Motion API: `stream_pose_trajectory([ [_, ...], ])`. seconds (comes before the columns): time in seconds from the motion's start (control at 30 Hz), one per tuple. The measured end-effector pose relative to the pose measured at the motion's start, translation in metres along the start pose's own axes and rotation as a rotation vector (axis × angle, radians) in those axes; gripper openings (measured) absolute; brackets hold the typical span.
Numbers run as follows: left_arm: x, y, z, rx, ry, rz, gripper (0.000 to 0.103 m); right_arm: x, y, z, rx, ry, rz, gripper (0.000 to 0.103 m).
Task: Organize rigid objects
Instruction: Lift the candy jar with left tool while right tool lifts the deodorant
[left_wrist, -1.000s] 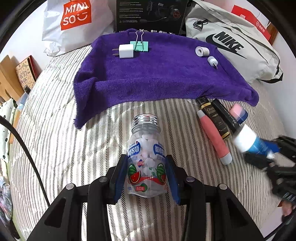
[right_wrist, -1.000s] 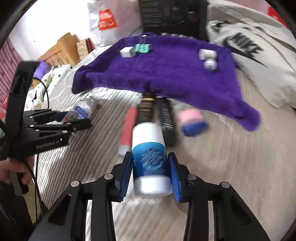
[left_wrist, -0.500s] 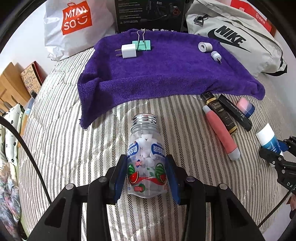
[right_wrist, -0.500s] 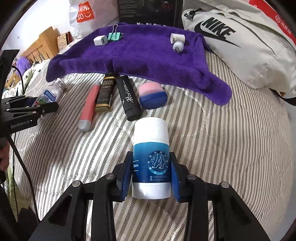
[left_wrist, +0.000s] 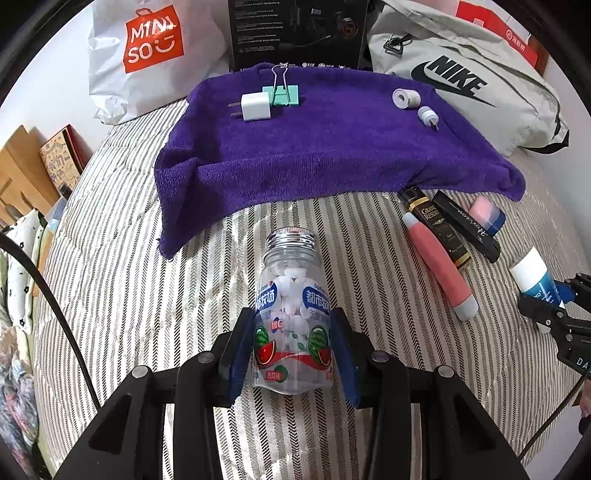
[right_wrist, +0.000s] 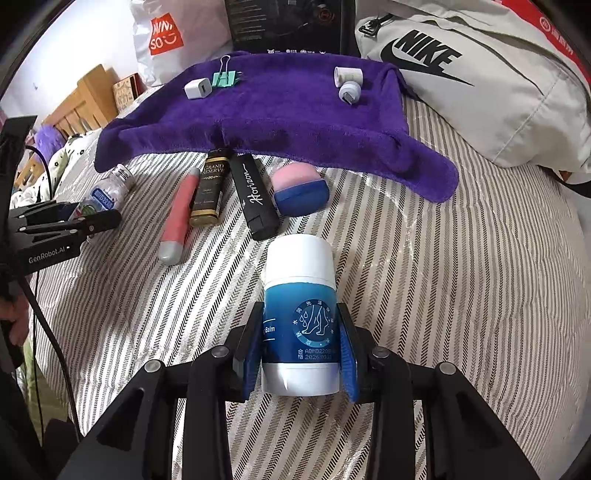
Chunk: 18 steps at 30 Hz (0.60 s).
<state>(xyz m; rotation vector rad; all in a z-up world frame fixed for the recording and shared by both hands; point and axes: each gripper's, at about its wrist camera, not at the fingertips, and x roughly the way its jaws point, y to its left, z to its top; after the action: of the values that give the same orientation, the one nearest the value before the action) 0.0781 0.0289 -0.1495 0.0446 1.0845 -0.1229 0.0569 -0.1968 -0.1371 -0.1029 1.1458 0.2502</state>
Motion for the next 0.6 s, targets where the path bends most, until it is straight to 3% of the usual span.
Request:
stream_pose_trajectory([
  [0.3,-0.013,0.012,0.001,-0.038,-0.015,-0.075,0.039,-0.019,0.001,0.012,-0.012,-0.036,0.026,0.036],
  [0.6,-0.028,0.017,0.012,-0.05,-0.043,-0.083,0.039,-0.019,-0.002,0.026,0.001,-0.05,0.072,0.036],
])
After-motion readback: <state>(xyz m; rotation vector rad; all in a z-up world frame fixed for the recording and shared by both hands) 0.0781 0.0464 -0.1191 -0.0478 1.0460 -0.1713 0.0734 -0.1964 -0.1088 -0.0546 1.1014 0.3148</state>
